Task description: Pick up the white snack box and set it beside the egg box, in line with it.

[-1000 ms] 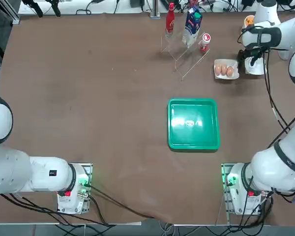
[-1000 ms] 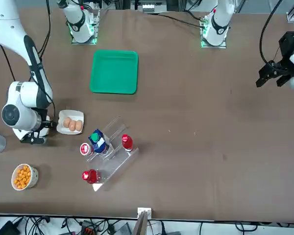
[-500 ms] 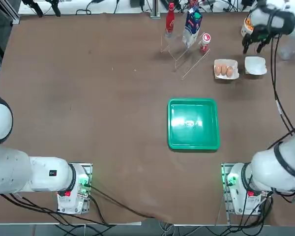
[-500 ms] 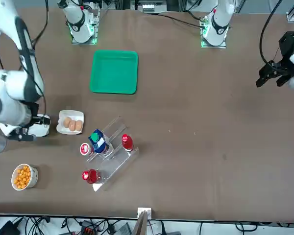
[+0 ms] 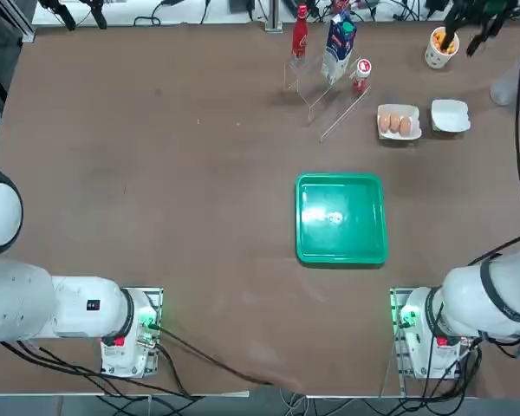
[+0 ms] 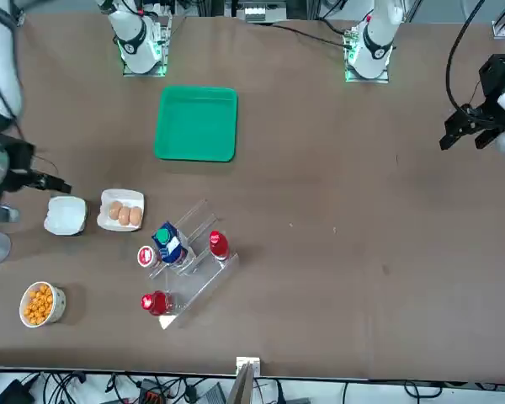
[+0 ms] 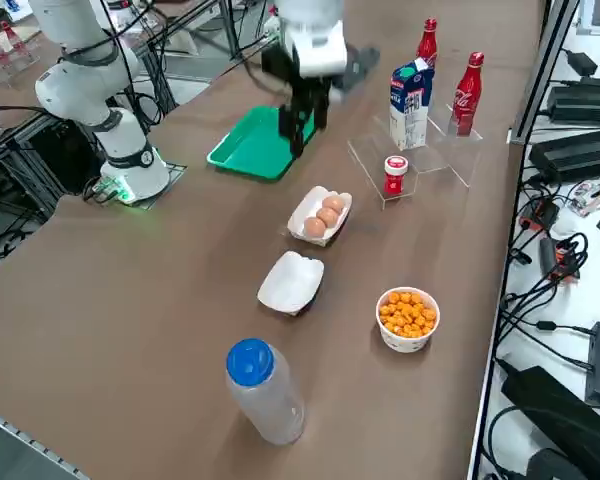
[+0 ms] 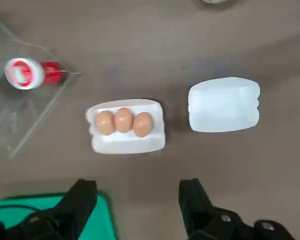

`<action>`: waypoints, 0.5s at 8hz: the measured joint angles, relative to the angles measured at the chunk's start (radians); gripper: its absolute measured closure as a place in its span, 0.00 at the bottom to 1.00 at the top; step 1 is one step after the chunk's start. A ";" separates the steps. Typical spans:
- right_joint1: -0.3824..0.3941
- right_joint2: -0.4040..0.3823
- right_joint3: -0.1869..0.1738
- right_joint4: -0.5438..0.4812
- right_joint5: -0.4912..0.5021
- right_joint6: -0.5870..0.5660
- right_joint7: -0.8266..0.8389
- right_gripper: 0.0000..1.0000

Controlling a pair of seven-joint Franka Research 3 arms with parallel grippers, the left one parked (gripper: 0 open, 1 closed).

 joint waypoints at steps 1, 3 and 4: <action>0.000 -0.001 0.008 0.079 0.010 -0.065 -0.020 0.00; 0.009 -0.005 0.050 0.223 0.008 -0.186 -0.063 0.00; 0.040 -0.021 0.056 0.274 -0.015 -0.238 -0.070 0.00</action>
